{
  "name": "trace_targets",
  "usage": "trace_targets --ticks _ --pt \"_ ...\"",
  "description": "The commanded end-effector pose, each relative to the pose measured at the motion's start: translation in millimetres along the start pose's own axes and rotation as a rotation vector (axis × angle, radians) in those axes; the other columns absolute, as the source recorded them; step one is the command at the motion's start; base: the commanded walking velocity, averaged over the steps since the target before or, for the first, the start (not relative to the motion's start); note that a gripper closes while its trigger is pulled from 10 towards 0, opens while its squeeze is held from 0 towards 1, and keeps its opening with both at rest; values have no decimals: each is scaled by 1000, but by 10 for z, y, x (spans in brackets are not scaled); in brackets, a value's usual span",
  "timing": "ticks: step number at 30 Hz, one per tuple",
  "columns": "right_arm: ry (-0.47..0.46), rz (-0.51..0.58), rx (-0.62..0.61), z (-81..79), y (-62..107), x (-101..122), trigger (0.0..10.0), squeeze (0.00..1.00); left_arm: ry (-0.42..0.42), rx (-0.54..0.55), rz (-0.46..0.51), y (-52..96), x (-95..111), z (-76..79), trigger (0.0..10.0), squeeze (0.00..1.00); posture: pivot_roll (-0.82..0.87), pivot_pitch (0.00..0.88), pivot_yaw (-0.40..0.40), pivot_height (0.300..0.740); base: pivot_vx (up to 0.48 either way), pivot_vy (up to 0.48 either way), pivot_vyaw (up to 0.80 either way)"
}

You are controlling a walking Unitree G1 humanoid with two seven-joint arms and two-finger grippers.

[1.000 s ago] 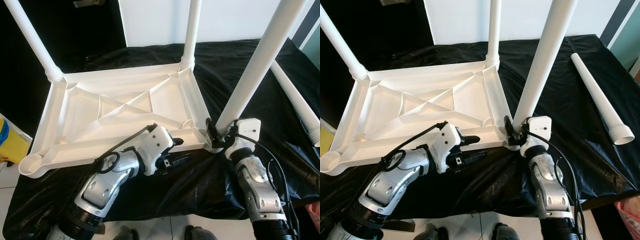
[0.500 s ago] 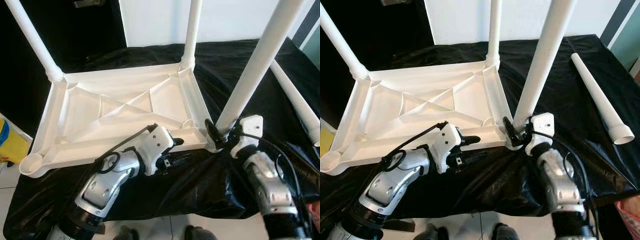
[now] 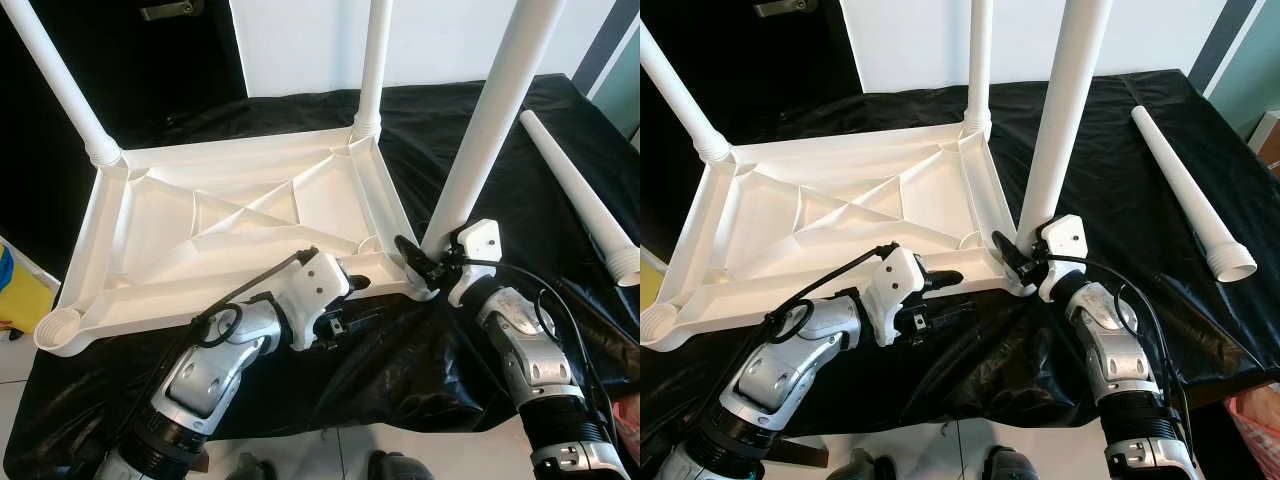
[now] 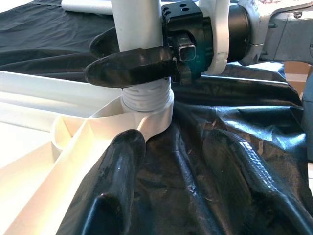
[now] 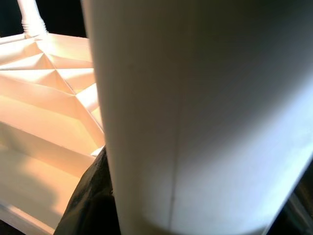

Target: Building children table

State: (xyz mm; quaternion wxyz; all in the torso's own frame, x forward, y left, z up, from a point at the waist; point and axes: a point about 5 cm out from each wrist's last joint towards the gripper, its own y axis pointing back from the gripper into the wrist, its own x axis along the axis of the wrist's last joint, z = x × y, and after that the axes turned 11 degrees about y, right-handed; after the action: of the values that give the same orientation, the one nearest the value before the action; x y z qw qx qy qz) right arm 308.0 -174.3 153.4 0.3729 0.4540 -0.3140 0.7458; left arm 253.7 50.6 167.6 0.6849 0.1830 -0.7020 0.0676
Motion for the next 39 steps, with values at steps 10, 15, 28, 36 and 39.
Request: trace_targets --ticks 10,15,28,36,39 --pt "-54 -75 -21 -64 51 -169 10000 0 -77 68 -20 -5 -73 -55 10000 0 -93 134 33 740 0 0 0" --pt "-52 -133 -122 -88 53 -203 10000 0 -83 88 -18 -16 -70 -93 10000 0 -99 133 37 740 0 0 0" --pt "-117 -296 -588 -323 112 -232 10000 0 -92 114 -5 -16 -58 -182 10000 0 -106 134 32 740 0 0 0" --pt "-140 -326 -673 -403 89 -217 10000 0 -93 111 -4 -11 -64 -172 10000 0 -107 141 41 740 0 0 0" --pt "-133 -317 -688 -398 89 -192 10000 0 -94 109 -5 -10 -62 -172 10000 0 -108 143 42 740 0 0 0"
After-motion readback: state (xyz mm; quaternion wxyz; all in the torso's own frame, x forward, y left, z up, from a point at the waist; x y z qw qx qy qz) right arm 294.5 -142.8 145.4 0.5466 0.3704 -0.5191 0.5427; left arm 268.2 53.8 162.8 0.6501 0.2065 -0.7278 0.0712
